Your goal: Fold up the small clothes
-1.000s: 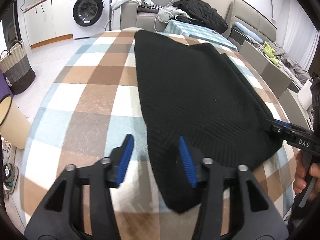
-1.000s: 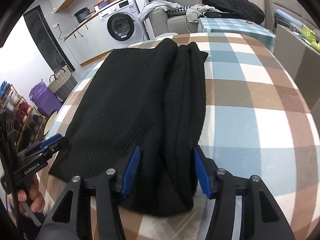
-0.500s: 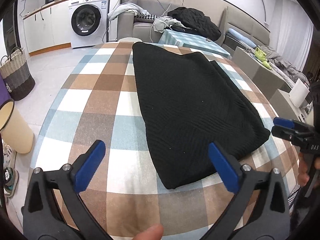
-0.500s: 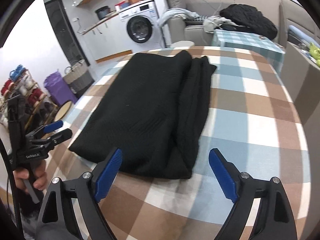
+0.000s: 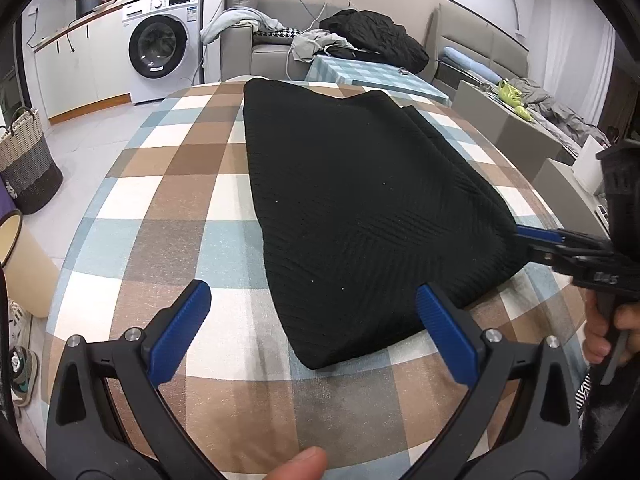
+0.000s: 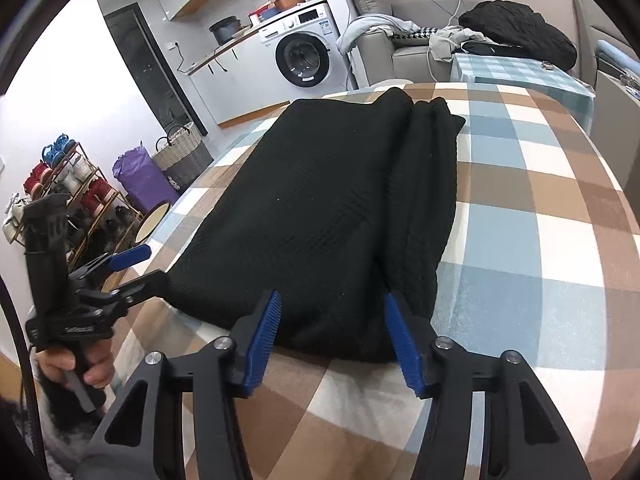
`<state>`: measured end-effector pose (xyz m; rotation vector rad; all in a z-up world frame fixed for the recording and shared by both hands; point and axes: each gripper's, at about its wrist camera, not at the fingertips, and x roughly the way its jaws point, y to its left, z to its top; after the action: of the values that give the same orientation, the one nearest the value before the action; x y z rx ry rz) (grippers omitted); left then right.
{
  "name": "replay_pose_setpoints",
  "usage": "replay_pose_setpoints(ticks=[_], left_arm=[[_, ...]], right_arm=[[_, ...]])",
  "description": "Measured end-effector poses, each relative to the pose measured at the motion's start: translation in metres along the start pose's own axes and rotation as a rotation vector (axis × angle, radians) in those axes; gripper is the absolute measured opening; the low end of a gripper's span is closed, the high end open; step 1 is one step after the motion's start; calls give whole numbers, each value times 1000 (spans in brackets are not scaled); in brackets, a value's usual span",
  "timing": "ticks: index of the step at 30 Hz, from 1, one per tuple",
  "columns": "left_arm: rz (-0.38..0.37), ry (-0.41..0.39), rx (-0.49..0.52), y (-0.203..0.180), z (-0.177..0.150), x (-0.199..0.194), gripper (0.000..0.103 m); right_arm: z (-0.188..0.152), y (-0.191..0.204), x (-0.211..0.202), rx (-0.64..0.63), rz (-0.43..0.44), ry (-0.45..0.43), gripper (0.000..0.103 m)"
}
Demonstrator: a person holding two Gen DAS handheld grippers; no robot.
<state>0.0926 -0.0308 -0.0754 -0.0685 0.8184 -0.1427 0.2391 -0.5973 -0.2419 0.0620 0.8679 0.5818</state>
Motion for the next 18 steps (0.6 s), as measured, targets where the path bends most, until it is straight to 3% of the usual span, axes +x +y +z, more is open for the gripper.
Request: replay_pose_setpoints(ticks=[3,4,5,9,13,15,18], left_arm=[[5,9,-1,-1,-1,3,102],[4,15,1,-1,-2,5,102],[3,19,4,-1,-2,6,102],[9,29,7,-1,-3,9,102],[16,57,14,0,-5,15,102],[20,59,25,0,-5,16,102],[12,38,-1,4,-3,12,102]], right_arm=[[-2,2,10,-28,-60,-3,30],[-2,3,11,-33,-63,-7,12],[0,4,10,-33,-45,-12,5],[7,9,-13,-13,-53,-139,4],[9,-3,5,28,-131,-62,6],[7,-11,12,62,-111,-15,10],[9,-17,0,80,-74,-35,19]])
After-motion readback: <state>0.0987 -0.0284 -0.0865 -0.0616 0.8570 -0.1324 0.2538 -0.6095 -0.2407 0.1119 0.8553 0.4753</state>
